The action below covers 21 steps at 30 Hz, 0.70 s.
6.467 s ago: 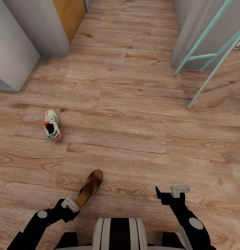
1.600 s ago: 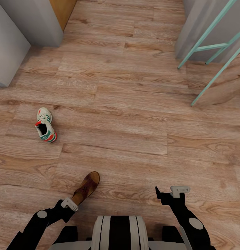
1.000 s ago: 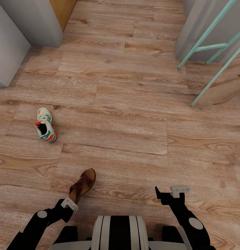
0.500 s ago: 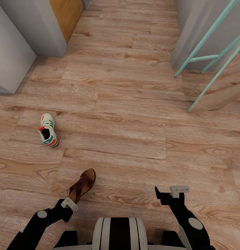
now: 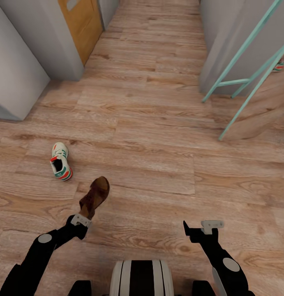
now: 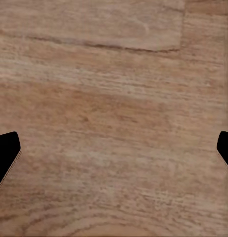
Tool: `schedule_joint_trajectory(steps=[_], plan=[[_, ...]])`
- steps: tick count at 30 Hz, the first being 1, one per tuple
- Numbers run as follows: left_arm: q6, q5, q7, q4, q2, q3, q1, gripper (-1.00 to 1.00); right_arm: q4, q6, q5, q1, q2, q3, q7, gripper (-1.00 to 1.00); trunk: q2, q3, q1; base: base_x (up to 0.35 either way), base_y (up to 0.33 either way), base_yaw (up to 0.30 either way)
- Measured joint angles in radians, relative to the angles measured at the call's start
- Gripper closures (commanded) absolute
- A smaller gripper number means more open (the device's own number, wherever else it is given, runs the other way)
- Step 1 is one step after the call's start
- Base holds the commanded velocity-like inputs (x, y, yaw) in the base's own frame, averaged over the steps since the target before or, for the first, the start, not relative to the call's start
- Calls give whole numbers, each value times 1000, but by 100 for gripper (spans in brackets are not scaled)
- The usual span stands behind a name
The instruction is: Pick up the two gym shoes and the two sandals from the corridor floor and place them onto the hallstand (shoe rack) in the corridor, making sure they are on the rack and not on the floor. Arrange them so the two gym shoes are next to each other and the two sandals are next to each other.
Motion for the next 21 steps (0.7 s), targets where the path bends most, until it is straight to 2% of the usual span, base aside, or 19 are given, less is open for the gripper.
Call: schedule_joint_trajectory(steps=[2,3,4,5,6,7,8,10,12,16,21], plan=[[171,57,1,-206,3,2,0,100,0,0,0,0,1,0,-3,-100,0,11,-1,0,0,0],[231,70,2,-269,4,3,-1,100,0,0,0,0,1,0,-3,-100,1,16,-2,0,0,0],[358,65,2,-380,3,6,0,100,0,0,0,0,2,0,-4,-100,1,22,-2,0,0,0],[386,90,3,-480,1,6,-1,100,0,0,0,0,2,0,-4,-100,1,27,-3,0,0,0],[393,85,3,-474,1,7,-1,100,0,0,0,0,2,0,-4,-100,1,33,-3,0,0,0],[404,95,2,-484,-1,9,-1,100,0,0,0,0,2,0,-4,-100,2,38,-3,0,0,0],[414,144,3,-494,-3,31,-1,100,0,2,0,0,2,0,-4,-100,2,44,-4,0,0,0],[416,212,4,-485,-3,64,-1,100,0,2,0,0,3,0,-4,-100,2,54,-4,0,0,0],[413,267,5,-476,-3,127,-1,100,0,3,1,0,3,0,-4,-100,3,64,-5,0,0,0],[413,305,5,-469,-2,190,0,100,1,2,2,0,3,2,-4,-100,4,80,-7,0,0,0],[417,311,5,-468,-1,204,1,100,1,2,7,0,4,3,-1,-100,5,100,-9,0,0,0]])
